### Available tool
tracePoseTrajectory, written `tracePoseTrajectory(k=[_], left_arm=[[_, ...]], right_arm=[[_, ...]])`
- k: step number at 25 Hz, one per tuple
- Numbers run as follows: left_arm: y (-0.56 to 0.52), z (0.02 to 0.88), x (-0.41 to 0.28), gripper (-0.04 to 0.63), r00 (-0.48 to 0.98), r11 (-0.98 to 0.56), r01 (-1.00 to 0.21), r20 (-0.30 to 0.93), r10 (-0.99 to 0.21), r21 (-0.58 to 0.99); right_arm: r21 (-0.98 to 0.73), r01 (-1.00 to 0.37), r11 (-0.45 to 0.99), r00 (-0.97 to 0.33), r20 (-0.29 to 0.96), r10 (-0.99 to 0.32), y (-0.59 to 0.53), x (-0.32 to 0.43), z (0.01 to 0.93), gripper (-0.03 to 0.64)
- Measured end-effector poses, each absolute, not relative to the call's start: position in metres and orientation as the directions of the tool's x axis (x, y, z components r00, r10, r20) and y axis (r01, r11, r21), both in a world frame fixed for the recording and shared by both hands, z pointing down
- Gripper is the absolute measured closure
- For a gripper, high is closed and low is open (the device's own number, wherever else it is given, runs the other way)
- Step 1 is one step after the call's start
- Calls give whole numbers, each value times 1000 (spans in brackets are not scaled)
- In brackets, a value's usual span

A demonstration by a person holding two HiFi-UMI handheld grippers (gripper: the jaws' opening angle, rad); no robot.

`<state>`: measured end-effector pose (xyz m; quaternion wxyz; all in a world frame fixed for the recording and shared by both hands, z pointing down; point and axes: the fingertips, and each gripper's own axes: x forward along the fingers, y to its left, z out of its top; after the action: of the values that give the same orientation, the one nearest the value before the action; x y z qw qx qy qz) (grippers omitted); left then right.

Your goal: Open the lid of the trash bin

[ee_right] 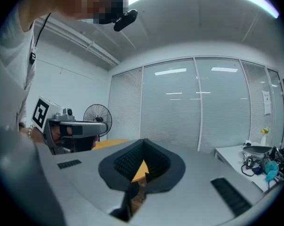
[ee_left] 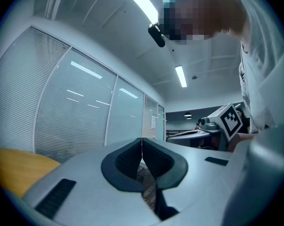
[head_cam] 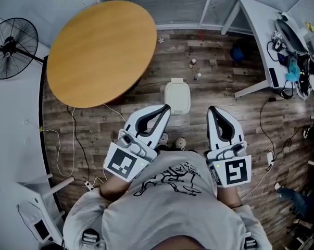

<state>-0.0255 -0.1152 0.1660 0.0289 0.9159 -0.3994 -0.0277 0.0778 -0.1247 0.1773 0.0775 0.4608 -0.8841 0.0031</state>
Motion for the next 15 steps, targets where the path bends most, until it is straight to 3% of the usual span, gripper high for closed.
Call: tracePoseTrajectory(k=[15], left_arm=[[-133, 231, -15, 575, 679, -670, -734, 101, -728, 109]], right_arm=[[43, -822, 568, -544, 237, -805, -142, 91, 238, 611]])
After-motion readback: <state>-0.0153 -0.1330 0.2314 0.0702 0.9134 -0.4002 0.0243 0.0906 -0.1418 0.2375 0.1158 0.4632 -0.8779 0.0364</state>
